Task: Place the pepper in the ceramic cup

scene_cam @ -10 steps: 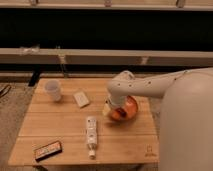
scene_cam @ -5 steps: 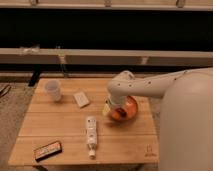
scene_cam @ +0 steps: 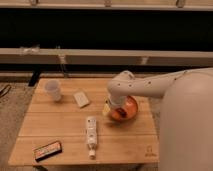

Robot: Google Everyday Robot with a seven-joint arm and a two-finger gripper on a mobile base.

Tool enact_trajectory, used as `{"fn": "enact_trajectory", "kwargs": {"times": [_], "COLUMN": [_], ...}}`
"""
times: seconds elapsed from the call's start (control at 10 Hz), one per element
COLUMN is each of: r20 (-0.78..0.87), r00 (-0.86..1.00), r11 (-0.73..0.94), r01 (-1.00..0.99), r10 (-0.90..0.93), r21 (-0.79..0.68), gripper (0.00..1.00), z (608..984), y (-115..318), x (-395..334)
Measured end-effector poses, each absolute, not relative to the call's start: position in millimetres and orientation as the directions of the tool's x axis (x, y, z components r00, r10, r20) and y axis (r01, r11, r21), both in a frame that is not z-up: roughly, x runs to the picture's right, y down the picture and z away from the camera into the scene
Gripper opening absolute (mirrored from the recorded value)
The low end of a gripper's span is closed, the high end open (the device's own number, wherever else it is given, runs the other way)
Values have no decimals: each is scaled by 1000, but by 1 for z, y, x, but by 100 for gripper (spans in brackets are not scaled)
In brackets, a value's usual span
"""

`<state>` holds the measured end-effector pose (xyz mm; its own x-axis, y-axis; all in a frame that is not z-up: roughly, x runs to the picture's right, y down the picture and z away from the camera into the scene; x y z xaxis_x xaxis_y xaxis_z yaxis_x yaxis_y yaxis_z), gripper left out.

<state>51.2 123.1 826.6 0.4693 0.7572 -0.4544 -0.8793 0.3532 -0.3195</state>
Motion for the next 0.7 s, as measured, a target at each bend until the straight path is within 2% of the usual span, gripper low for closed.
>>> {"fn": "enact_trajectory", "kwargs": {"times": [0.7], "r20": [-449], "r00": [467], "r11": [359], "r01": [-881], "r10": [762], "r21": [-307], "gripper": [80], "z": [827], "y": [116], "x": [51]}}
